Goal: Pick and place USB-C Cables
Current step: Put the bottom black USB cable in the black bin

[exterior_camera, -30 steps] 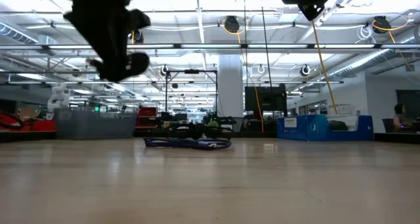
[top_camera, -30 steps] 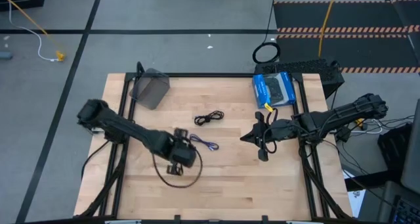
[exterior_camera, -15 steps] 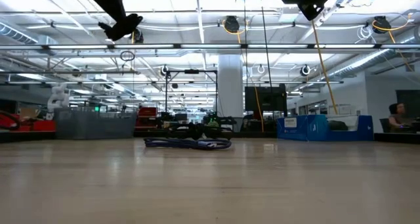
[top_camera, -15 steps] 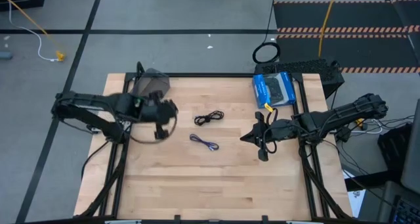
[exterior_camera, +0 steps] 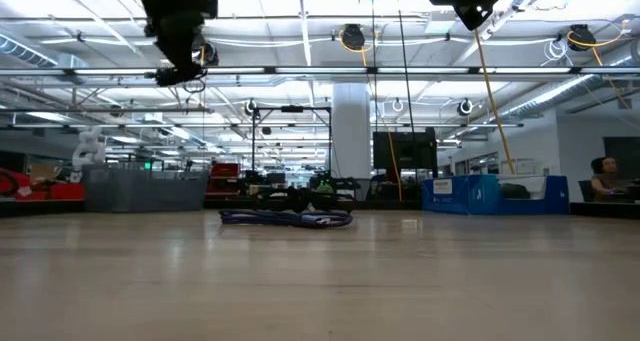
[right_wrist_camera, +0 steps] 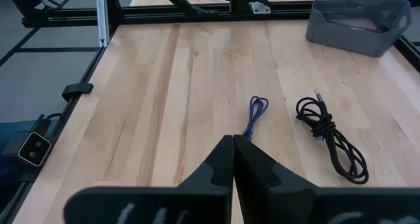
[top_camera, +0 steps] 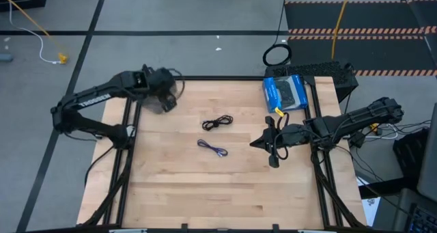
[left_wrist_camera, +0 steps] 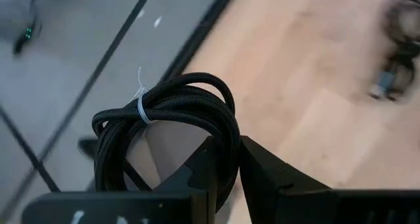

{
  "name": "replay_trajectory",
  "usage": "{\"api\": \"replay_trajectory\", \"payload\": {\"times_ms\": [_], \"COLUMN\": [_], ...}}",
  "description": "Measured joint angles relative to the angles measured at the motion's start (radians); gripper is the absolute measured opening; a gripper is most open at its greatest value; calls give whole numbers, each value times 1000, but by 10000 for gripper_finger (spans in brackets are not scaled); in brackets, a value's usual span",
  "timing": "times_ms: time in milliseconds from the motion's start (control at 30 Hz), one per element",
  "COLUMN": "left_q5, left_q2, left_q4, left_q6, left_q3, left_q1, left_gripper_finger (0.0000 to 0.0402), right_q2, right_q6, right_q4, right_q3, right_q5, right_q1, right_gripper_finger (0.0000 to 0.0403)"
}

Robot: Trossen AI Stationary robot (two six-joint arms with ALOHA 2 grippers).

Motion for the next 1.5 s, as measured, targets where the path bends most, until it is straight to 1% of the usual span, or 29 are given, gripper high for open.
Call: {"api": "replay_trajectory", "payload": {"times_ms": [200, 333, 433, 533, 700, 867, 967, 1100, 1500], "left_q5": [67, 109, 146, 167, 175, 172, 168, 170, 166], "left_q2": [1, 1, 3, 26, 108, 215, 252, 279, 272], "left_q4": [110, 264, 398, 494, 510, 551, 586, 599, 615], "left_q6": [-22, -21, 0, 1, -53, -36, -38, -38, -22], "left_q3": [-107, -220, -305, -374, -420, -424, -419, -425, -422], "left_q1": [176, 256, 303, 340, 355, 362, 369, 372, 372], "left_gripper_finger": [56, 56, 56, 56, 56, 56, 56, 56, 56], "right_q2": [0, 0, 0, 0, 0, 0, 0, 0, 0], "right_q6": [0, 0, 0, 0, -2, -10, -7, -7, 0], "right_q4": [-1, -1, 0, 0, 0, 1, 1, 0, 0], "right_q3": [0, 0, 0, 0, 0, 0, 0, 0, 0], "right_q5": [-1, -1, 0, 0, 29, 31, 31, 30, 26], "right_q1": [0, 0, 0, 0, 0, -7, -8, -7, -7], "right_gripper_finger": [0, 0, 0, 0, 0, 0, 0, 0, 0]}}
